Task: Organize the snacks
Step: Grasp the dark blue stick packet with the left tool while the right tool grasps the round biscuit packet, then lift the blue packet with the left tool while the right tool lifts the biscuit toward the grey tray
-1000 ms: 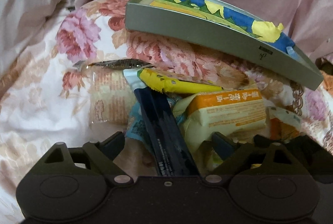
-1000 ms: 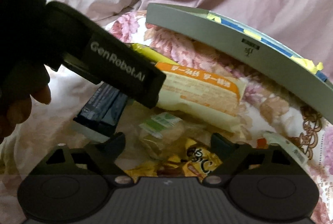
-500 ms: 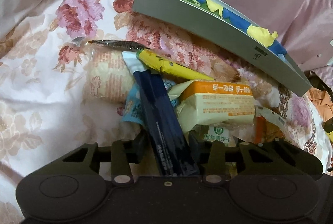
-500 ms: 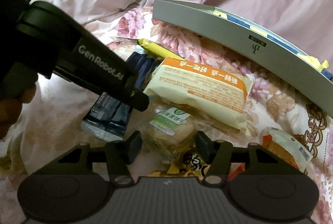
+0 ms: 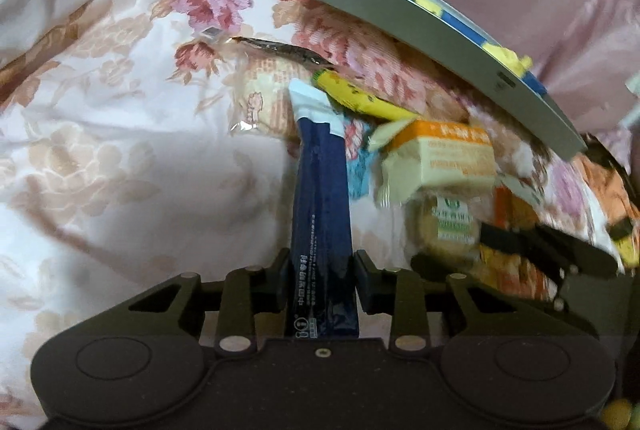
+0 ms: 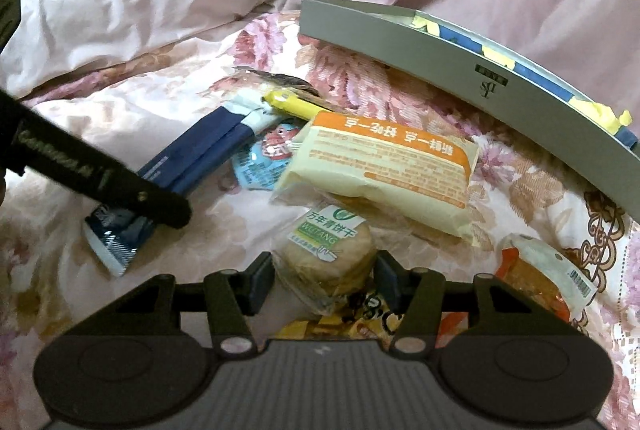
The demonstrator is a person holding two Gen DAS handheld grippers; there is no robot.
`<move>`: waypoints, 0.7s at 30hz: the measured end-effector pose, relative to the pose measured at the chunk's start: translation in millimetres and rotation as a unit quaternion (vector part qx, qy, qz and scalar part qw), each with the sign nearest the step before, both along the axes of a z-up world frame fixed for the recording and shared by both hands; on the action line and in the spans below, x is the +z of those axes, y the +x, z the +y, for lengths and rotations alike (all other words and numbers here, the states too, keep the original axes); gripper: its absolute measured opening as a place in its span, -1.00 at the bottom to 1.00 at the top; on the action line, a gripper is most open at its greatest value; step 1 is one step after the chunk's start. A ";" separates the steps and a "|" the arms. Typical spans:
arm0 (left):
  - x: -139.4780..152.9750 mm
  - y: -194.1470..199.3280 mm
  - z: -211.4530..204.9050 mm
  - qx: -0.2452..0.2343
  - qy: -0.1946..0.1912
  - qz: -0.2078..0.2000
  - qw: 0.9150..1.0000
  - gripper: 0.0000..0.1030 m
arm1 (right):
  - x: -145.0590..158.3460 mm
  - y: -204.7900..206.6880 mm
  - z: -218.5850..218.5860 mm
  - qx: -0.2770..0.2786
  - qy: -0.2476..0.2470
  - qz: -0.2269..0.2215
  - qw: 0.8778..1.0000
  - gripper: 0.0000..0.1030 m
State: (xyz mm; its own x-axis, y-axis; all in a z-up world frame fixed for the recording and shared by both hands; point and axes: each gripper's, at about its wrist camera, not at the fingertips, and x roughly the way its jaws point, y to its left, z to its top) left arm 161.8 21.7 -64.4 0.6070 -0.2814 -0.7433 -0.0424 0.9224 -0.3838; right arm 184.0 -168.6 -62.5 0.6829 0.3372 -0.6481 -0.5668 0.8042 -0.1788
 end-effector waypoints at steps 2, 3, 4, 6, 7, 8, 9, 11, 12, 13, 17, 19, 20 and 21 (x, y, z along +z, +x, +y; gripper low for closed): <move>-0.5 -6.5 2.7 -0.014 0.006 -0.006 1.000 -0.31 | 0.3 -5.3 0.0 0.007 0.005 0.006 1.000 0.16; -0.5 -7.7 3.5 -0.016 0.007 -0.009 1.000 -0.30 | 0.0 -8.3 1.0 0.010 0.005 0.006 1.000 0.18; 0.0 -6.9 3.8 -0.015 0.008 -0.011 1.000 -0.27 | -1.0 -10.7 2.6 0.014 0.001 0.003 1.000 0.19; 2.0 -3.7 2.6 -0.011 0.015 -0.016 1.000 -0.05 | -3.1 -11.5 5.5 0.017 -0.006 -0.002 1.000 0.24; 3.4 -0.8 0.9 -0.010 0.020 -0.020 1.000 0.09 | -3.9 -11.1 6.3 0.019 -0.006 -0.005 1.000 0.25; 5.0 3.3 -1.6 -0.010 0.028 -0.026 0.999 0.19 | -4.5 -10.7 7.0 0.021 -0.005 -0.006 1.000 0.31; 6.2 6.2 -3.7 -0.011 0.035 -0.030 0.999 0.23 | -4.9 -9.5 7.4 0.021 -0.004 -0.005 1.000 0.39; 6.8 14.6 -9.0 -0.016 0.054 -0.038 0.998 0.34 | -6.2 -5.7 7.0 0.020 0.001 -0.004 1.000 0.52; 6.3 18.2 -11.0 -0.018 0.061 -0.039 0.997 0.35 | -7.3 -3.1 6.9 0.020 0.004 -0.002 1.000 0.57; 5.1 22.4 -12.5 -0.021 0.067 -0.037 0.997 0.35 | -8.9 -0.3 6.3 0.020 0.009 0.001 1.000 0.58; 0.1 26.6 -14.1 -0.016 0.072 -0.038 0.997 0.29 | -11.0 7.7 3.5 0.015 0.031 0.017 0.999 0.60; -1.6 24.5 -15.0 -0.014 0.080 -0.045 0.996 0.18 | -11.8 8.4 3.6 0.016 0.033 0.017 0.999 0.62; -2.8 23.1 -15.5 -0.014 0.088 -0.047 0.995 0.09 | -12.3 8.4 3.8 0.016 0.034 0.016 0.999 0.62; -3.5 21.6 -16.1 -0.013 0.095 -0.049 0.994 0.03 | -12.6 8.4 3.8 0.016 0.034 0.016 0.999 0.60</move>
